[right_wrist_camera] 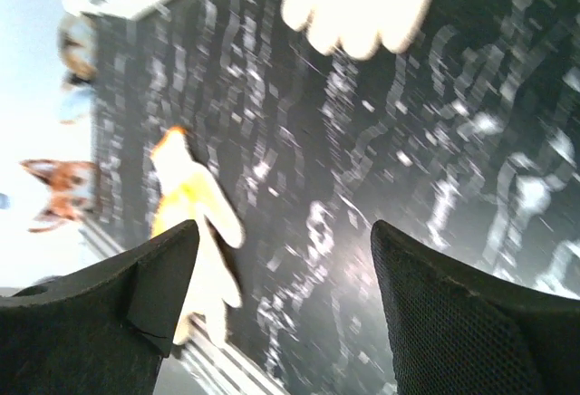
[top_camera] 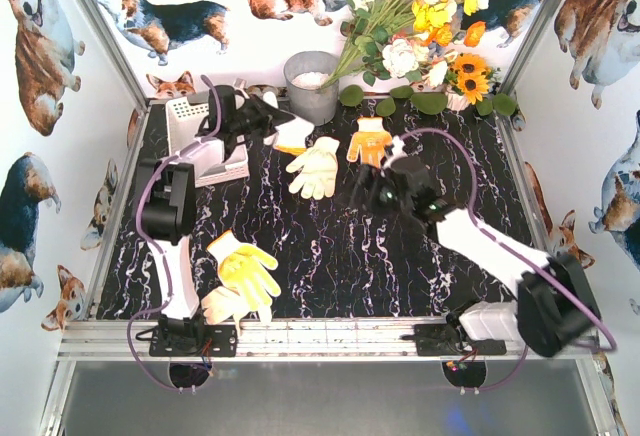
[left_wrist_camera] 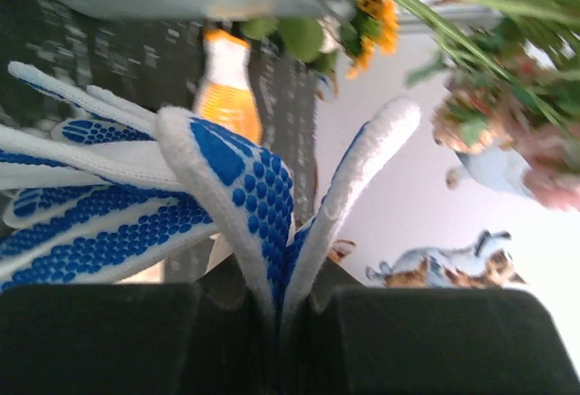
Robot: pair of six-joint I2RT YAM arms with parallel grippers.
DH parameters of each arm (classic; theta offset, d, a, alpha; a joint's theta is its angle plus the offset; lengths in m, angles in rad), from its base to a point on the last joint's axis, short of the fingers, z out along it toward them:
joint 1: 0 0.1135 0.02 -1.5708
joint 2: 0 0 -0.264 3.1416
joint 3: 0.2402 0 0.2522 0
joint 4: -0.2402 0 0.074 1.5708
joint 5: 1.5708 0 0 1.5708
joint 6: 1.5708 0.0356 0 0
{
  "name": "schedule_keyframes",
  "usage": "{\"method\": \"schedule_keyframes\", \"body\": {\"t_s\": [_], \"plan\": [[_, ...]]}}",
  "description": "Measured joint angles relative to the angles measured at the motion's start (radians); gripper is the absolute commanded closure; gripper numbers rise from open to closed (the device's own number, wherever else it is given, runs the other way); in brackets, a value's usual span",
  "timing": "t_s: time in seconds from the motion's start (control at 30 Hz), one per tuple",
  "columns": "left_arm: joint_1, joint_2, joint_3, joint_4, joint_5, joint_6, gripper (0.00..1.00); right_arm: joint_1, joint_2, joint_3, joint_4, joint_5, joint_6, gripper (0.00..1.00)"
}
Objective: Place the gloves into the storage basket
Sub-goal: Place the glove in the bin.
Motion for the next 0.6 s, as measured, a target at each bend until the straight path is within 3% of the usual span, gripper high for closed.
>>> {"method": "schedule_keyframes", "body": {"t_s": [0.3, 0.6], "plan": [[-0.06, -0.237, -0.171, 0.161, 0.038, -0.107, 1.0, -0.027, 0.254, 0.158, 0.391, -0.127, 0.206, 0.15], [-0.071, -0.35, -0.263, 0.228, 0.057, -0.177, 1.0, -0.044, 0.414, 0.281, 0.614, -0.197, 0.317, 0.09]]}}
